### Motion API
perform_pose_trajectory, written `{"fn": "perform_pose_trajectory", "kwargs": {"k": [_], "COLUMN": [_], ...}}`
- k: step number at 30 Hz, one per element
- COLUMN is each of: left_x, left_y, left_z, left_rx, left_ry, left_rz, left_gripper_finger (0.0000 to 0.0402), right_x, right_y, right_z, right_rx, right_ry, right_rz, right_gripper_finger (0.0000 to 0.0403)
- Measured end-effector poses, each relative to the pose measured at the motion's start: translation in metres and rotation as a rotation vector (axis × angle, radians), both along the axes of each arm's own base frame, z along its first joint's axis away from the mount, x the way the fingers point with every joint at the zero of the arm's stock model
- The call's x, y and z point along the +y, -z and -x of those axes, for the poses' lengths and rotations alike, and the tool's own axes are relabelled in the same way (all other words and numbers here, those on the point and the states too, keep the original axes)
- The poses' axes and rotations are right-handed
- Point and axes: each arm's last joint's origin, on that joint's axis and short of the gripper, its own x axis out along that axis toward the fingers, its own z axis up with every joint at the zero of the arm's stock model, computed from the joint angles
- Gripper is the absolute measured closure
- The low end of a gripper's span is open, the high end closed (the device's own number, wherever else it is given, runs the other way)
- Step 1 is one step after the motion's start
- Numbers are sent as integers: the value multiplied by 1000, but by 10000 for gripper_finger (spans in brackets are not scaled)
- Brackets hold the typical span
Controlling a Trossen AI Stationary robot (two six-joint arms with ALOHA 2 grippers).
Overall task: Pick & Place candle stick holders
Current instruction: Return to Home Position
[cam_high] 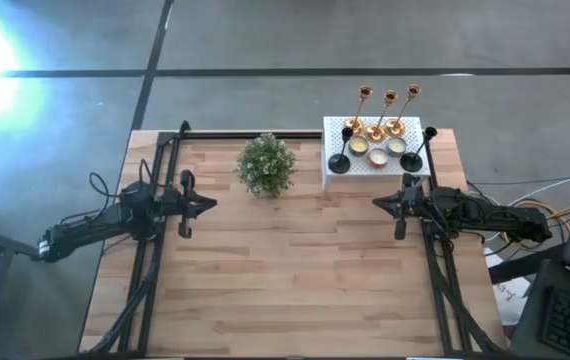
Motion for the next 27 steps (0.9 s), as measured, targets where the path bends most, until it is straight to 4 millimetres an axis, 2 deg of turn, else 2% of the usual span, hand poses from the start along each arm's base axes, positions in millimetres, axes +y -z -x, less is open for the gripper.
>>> {"fn": "perform_pose_trajectory", "kwargs": {"k": [27], "left_x": [0], "left_y": [0], "left_z": [0], "left_rx": [-1], "left_ry": [1], "left_rz": [18], "left_gripper_finger": [371], "right_x": [0], "right_y": [0], "right_z": [0], "right_rx": [0], "right_ry": [0], "right_rz": [0], "right_gripper_finger": [394]}}
